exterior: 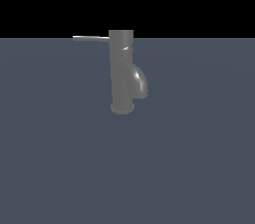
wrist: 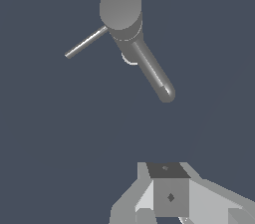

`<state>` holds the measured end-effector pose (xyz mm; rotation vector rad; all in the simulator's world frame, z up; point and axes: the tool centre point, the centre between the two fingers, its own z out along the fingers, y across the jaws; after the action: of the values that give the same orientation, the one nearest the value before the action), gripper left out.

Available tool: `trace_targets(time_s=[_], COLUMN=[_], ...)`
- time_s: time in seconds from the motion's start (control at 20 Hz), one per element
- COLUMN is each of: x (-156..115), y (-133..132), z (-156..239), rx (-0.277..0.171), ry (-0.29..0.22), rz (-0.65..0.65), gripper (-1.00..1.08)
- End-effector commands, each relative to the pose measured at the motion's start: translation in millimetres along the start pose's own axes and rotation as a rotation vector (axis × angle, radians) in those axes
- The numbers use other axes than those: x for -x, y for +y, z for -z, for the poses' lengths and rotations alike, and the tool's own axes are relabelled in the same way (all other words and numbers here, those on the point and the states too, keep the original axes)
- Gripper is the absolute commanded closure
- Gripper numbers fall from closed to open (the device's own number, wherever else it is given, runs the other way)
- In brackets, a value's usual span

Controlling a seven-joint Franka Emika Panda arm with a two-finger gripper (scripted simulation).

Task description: Turn on the faucet by rotating a designated handle.

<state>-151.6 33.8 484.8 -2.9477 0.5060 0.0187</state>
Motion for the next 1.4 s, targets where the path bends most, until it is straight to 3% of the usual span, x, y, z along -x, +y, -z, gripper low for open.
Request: trace_targets(time_s=[0.0,0.75,1.35], x=[-14.4,-93.5,-145.0], y=[-9.2,-65.4,-111.4], z=[-7.1,-67.6,-134.3], rx=[-0.004,0.017,0.064], ry=[-0.007,-0.026,0.008], rz=[-0.061,-0.427,-0.712], gripper=[1.08,1.08,1.08])
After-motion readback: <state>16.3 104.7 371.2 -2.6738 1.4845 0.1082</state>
